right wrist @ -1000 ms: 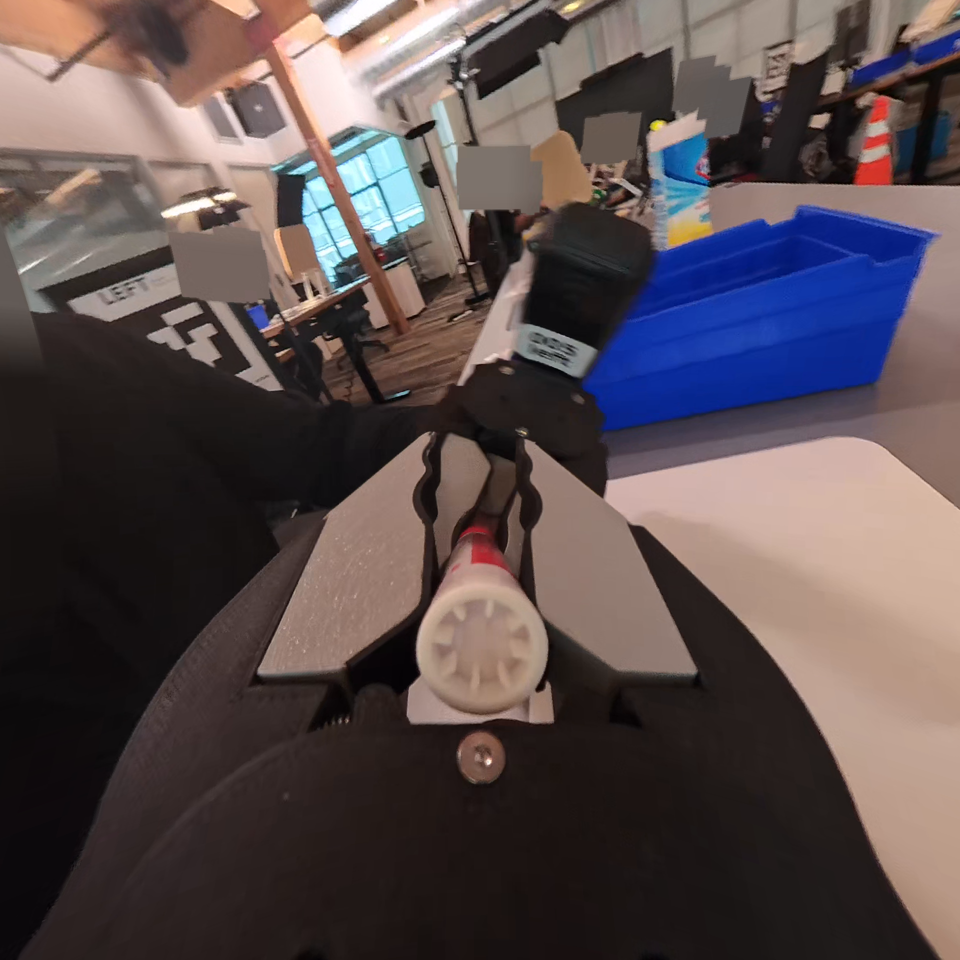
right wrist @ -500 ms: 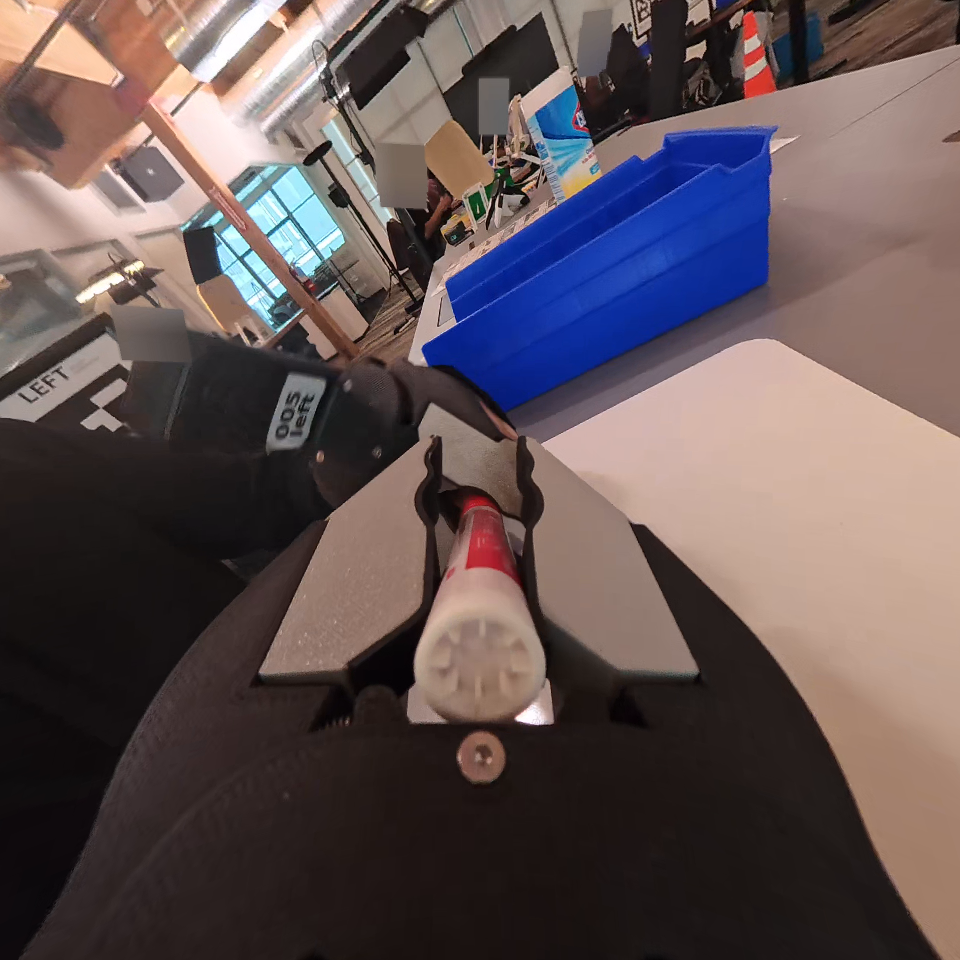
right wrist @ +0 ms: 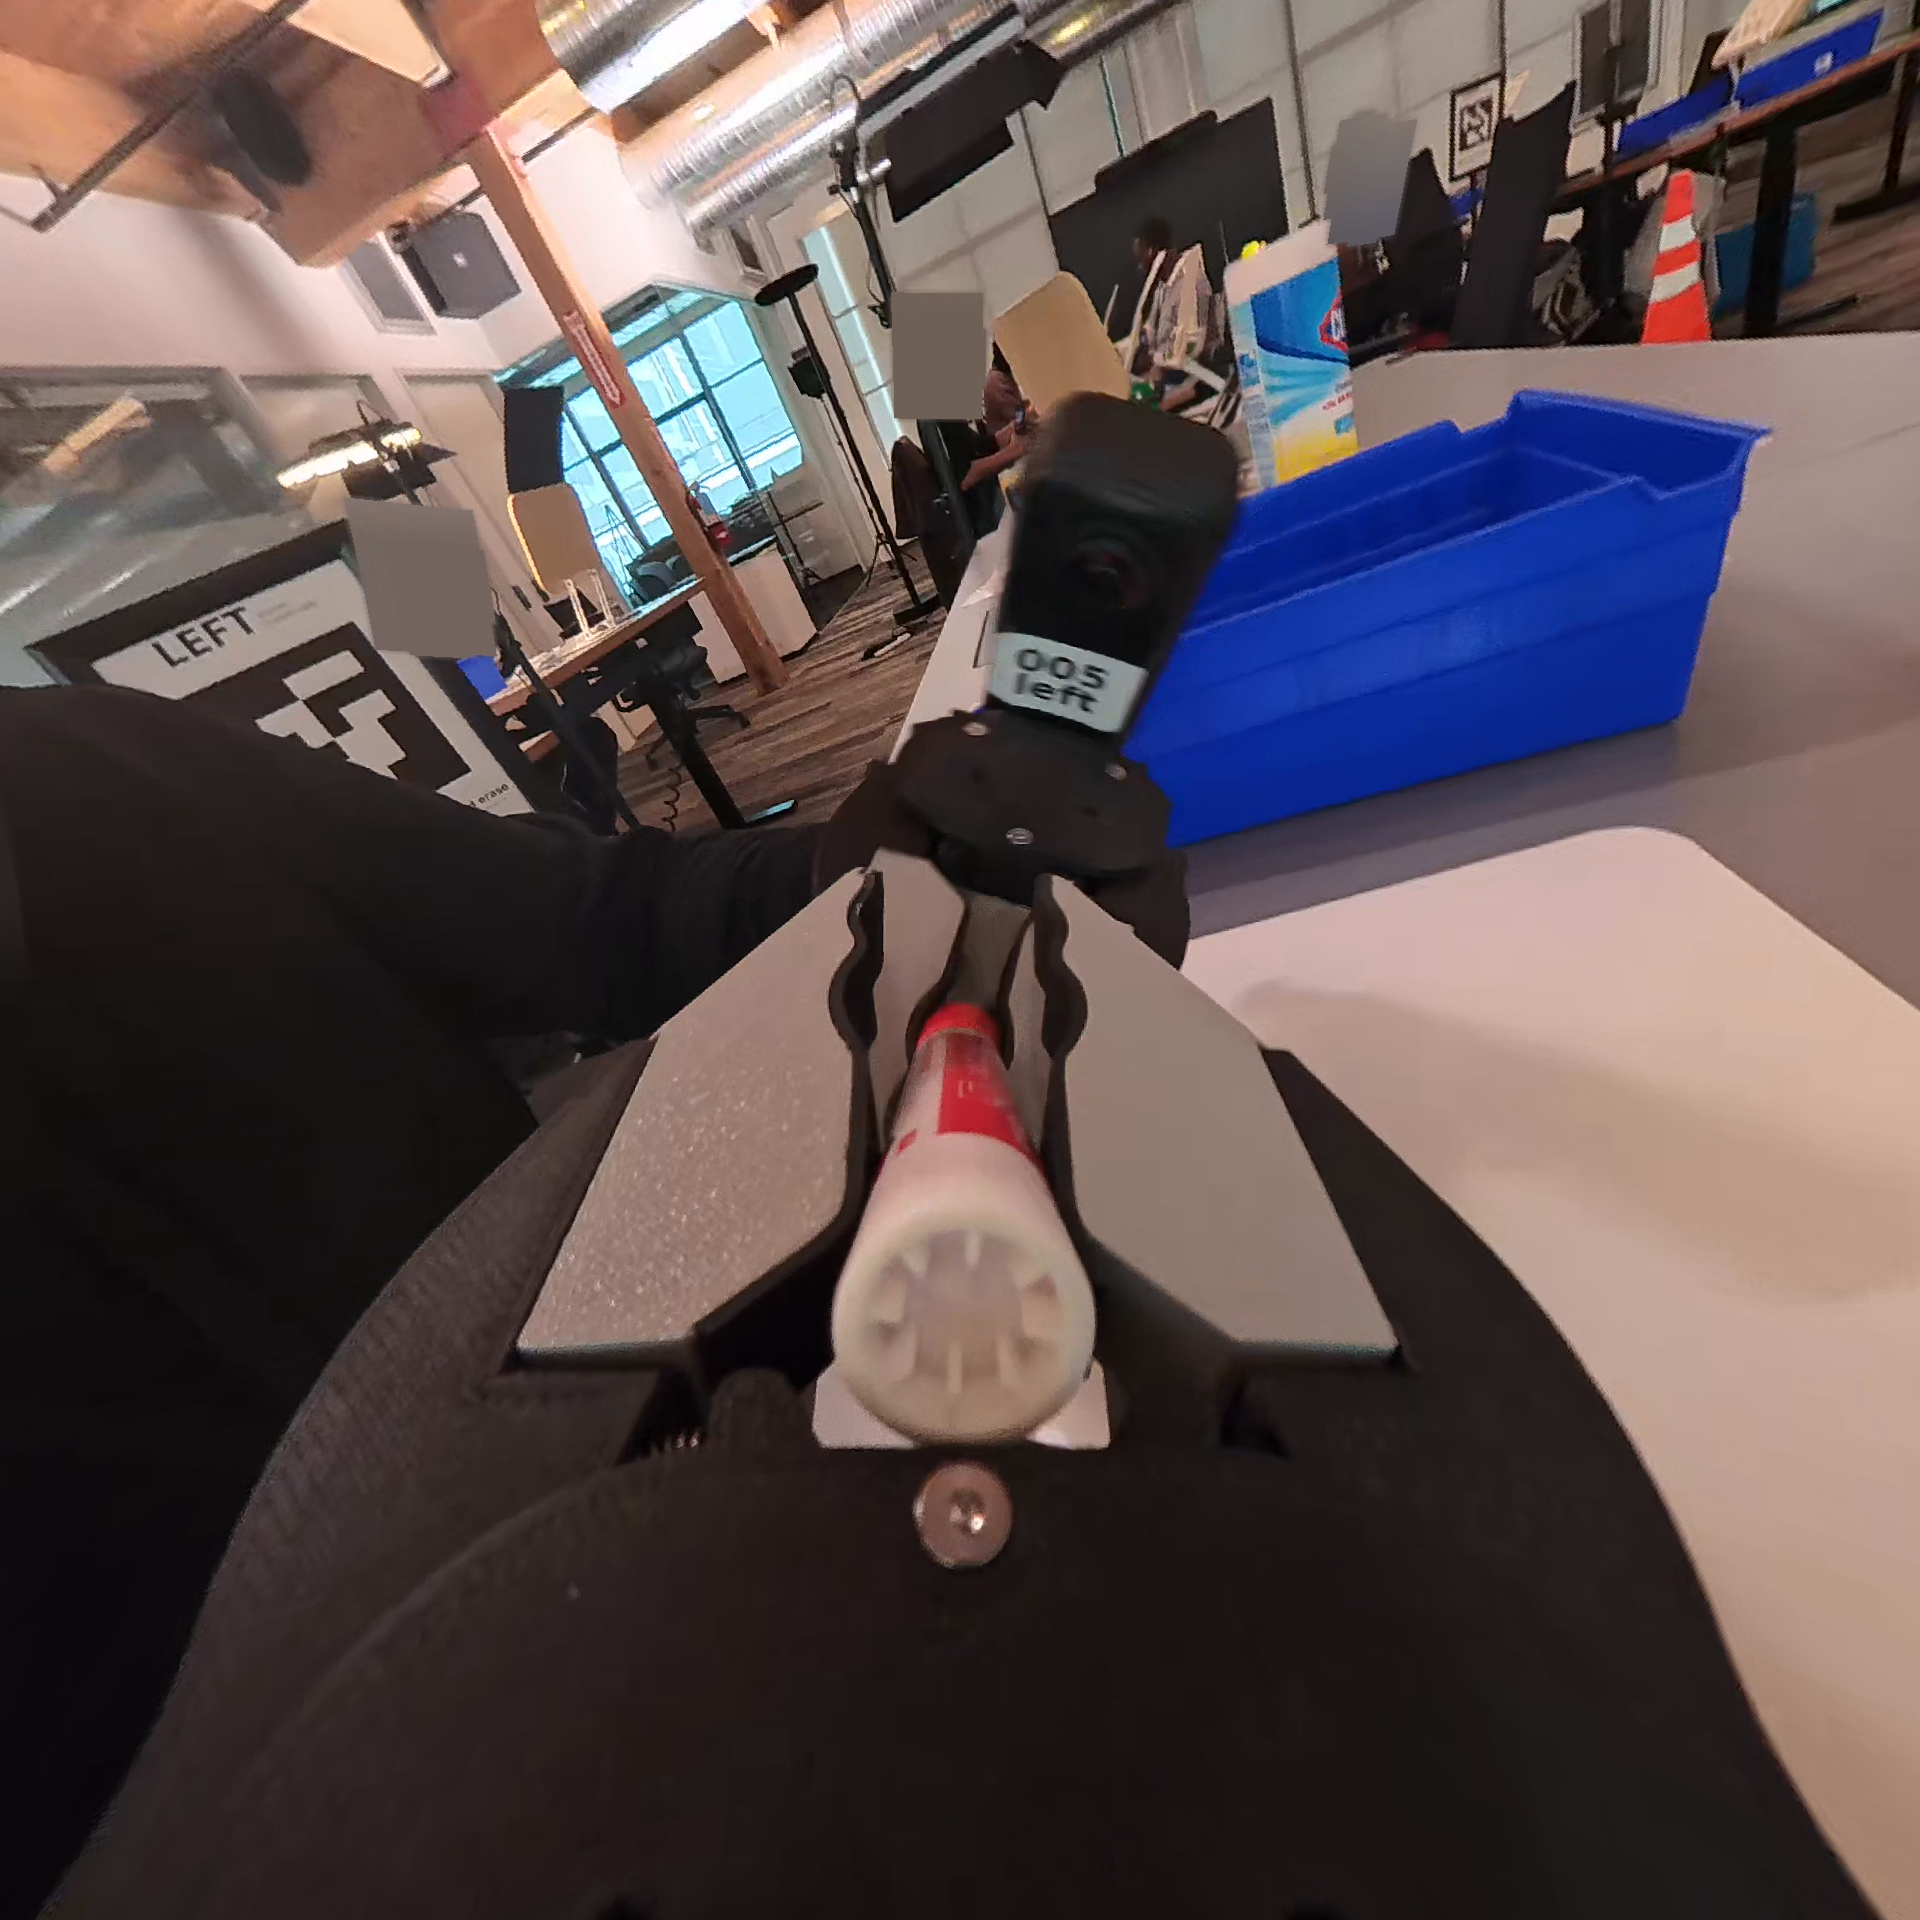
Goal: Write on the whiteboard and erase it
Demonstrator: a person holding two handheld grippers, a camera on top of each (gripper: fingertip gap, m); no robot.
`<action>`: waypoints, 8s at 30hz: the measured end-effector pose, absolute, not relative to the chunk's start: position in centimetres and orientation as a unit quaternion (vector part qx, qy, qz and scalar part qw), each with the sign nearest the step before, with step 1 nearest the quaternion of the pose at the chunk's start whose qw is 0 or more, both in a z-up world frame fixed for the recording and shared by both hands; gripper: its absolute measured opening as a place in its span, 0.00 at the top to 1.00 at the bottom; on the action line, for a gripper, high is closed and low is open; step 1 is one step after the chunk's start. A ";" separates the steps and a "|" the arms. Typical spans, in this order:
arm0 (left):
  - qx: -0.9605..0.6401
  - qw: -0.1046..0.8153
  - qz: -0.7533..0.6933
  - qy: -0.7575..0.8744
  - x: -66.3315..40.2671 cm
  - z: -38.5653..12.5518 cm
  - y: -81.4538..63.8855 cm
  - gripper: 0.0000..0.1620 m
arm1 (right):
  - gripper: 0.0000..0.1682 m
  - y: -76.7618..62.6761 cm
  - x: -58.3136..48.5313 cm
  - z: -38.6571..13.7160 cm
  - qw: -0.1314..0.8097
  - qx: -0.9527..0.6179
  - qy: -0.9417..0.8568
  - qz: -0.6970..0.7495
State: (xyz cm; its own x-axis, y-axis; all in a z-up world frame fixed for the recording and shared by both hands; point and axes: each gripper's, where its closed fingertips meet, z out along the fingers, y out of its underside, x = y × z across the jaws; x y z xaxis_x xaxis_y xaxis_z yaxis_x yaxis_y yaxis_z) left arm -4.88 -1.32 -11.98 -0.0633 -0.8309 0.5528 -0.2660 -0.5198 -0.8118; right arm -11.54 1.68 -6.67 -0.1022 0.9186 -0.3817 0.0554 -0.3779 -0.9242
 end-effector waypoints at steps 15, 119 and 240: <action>-0.660 0.279 -0.536 0.446 -4.8 -12.8 -0.6 0.92 | 0.84 1.7 -11.9 -8.1 0.324 -0.593 -0.432 0.598; -0.614 0.224 -0.631 0.417 -4.2 -10.5 -2.8 0.93 | 0.85 -0.8 -11.6 -6.8 0.326 -0.530 -0.484 0.615; -0.726 0.360 -0.372 0.453 -7.9 -15.7 4.7 0.94 | 0.84 9.6 -7.0 -9.7 0.436 -0.671 -0.349 0.488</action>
